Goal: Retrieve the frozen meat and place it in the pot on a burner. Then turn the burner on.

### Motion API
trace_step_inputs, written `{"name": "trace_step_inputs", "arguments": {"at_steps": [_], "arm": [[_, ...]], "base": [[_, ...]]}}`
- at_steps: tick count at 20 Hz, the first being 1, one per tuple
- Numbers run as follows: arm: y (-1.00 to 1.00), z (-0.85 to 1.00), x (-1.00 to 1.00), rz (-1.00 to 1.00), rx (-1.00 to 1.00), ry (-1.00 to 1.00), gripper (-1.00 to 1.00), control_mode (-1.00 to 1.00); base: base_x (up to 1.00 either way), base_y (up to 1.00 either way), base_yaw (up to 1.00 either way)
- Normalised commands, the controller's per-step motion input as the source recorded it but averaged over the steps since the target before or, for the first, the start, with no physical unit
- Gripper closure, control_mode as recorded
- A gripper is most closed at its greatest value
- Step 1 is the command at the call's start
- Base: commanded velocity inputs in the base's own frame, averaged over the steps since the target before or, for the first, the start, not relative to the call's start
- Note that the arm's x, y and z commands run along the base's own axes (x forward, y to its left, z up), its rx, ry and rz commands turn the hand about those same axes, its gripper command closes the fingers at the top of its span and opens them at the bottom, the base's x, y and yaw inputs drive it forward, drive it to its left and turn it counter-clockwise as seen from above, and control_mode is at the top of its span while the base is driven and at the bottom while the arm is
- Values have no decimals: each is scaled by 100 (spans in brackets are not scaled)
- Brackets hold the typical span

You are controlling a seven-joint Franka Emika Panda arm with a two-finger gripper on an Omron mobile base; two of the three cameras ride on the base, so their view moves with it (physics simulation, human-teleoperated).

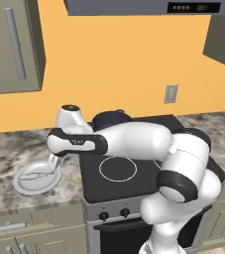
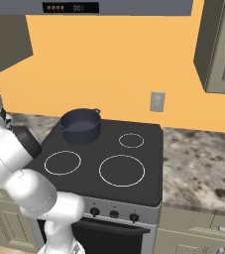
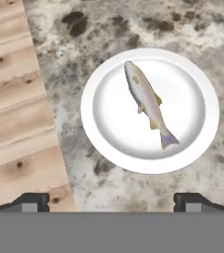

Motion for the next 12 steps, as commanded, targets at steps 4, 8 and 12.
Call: {"name": "trace_step_inputs", "arguments": {"at_steps": [4,8,12], "arm": [[19,-1,13,0,-3,-9,-100,-100],[14,-3,23,0,0,-4,-100,-100],[14,-9,31,0,0,0,-100,-100]], "base": [[0,0,0],[0,0,0],[0,0,0]]}}
